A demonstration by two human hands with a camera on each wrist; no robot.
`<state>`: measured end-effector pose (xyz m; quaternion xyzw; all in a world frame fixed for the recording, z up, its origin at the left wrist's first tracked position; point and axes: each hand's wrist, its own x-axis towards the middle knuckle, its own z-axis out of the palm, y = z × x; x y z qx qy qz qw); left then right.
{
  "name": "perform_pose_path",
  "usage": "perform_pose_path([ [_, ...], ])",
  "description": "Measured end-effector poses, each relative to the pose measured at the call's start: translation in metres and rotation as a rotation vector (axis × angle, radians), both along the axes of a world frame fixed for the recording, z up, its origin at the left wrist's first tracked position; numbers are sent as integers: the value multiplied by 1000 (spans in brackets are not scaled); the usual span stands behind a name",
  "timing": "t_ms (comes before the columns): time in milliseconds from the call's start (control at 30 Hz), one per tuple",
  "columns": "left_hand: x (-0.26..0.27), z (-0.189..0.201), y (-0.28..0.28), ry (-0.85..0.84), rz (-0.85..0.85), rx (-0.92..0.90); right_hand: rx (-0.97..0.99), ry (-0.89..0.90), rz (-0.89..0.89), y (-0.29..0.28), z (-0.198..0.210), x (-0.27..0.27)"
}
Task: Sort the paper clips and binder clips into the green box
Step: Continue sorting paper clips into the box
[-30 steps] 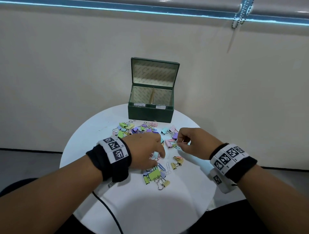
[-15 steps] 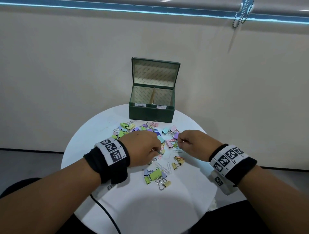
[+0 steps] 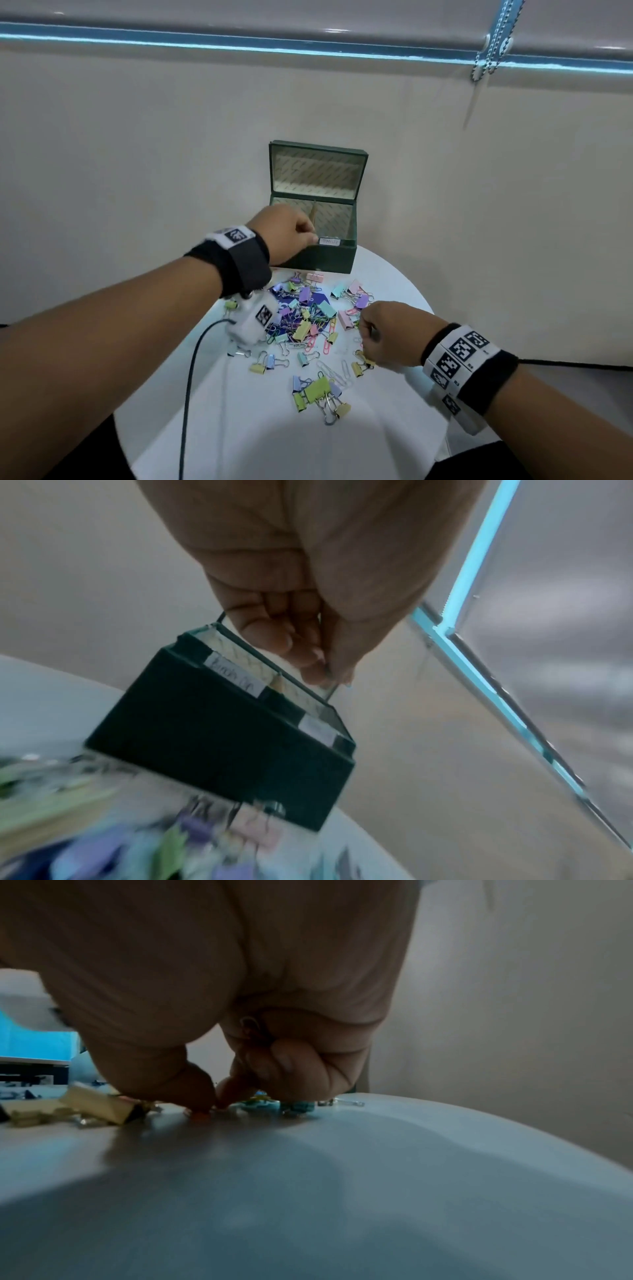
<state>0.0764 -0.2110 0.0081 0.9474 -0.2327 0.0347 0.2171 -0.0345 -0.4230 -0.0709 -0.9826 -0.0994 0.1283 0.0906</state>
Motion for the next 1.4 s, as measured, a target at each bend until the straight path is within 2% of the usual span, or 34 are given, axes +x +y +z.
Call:
perform_pose_path([
  [133, 42, 6, -18, 16, 58, -54, 6, 0, 2, -1, -2, 0],
  [300, 55, 6, -14, -43, 61, 23, 33, 43, 10, -7, -3, 2],
  [433, 16, 7, 20, -132, 23, 198, 26, -4, 18, -8, 4, 0],
  [500, -13, -3, 41, -216, -10, 367, 5, -79, 87, -5, 19, 5],
  [567, -40, -17, 58, -263, -69, 442, -14, -153, 133, 1, 41, 20],
  [700, -61, -43, 72, -157, -144, 478, 54, -327, 62, 20, 77, 74],
  [800, -62, -51, 68, -116, -153, 420, 64, -436, -12, 34, 83, 121],
  [967, -68, -58, 58, 3, -266, 368, -102, -361, -1, 47, 69, 161],
  [1033, -67, -60, 58, 13, -288, 385, -100, -411, 29, 50, 69, 153],
  [1100, -68, -63, 58, 12, -312, 438, -11, -490, 68, 53, 68, 127],
  [1133, -69, -64, 57, 13, -322, 463, 25, -473, 100, 54, 64, 110],
  [1200, -70, -65, 55, 6, -317, 492, 36, -290, 160, 54, 52, 72],
  [1267, -71, -64, 54, -21, -312, 496, -59, -102, 192, 53, 37, 45],
  [1333, -75, -62, 54, -14, -296, 463, -155, -45, 193, 53, 28, 33],
  [1400, -80, -62, 56, 1, -277, 416, -137, -55, 135, 52, 28, 29],
])
